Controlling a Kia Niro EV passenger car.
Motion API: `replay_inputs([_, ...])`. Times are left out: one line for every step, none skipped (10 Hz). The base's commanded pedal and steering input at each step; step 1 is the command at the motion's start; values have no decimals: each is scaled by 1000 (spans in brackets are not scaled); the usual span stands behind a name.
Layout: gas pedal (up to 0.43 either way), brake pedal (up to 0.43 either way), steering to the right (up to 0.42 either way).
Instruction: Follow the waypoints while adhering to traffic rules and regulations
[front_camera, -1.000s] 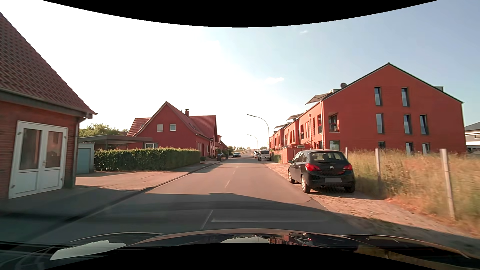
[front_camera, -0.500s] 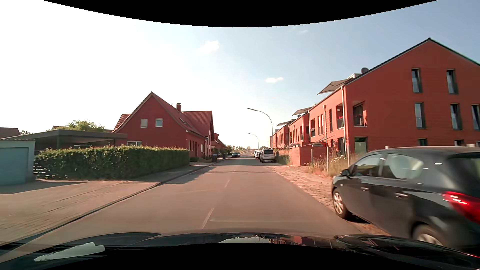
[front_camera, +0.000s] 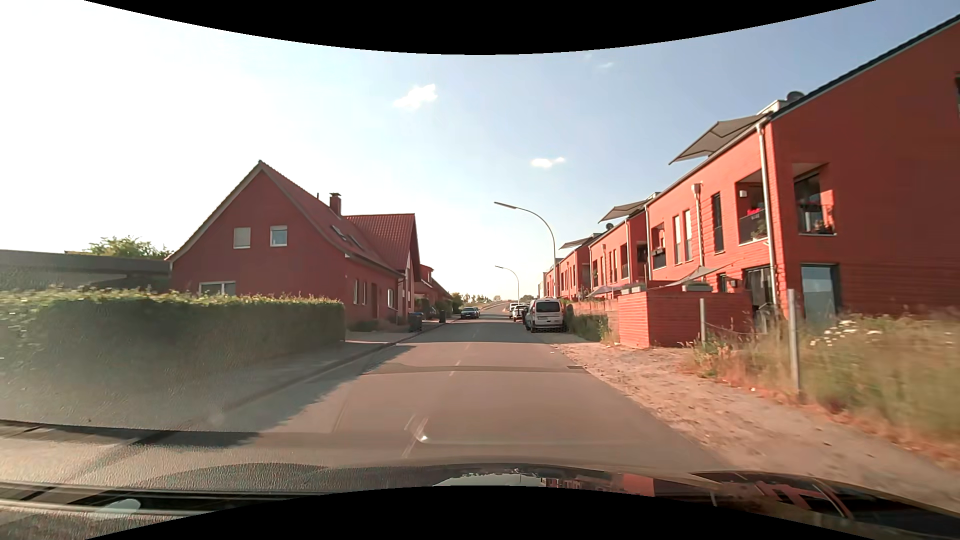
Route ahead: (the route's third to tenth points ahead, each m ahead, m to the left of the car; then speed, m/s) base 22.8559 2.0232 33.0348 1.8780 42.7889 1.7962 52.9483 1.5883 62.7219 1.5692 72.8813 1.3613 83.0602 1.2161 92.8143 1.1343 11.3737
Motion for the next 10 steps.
replay_inputs([209, 0, -2])
replay_inputs([209, 0, -2])
replay_inputs([209, 0, -2])
replay_inputs([209, 0, -2])
replay_inputs([209, 0, -4])
replay_inputs([209, 0, -5])
replay_inputs([209, 0, -5])
replay_inputs([209, 0, -3])
replay_inputs([209, 0, -1])
replay_inputs([209, 0, -1])
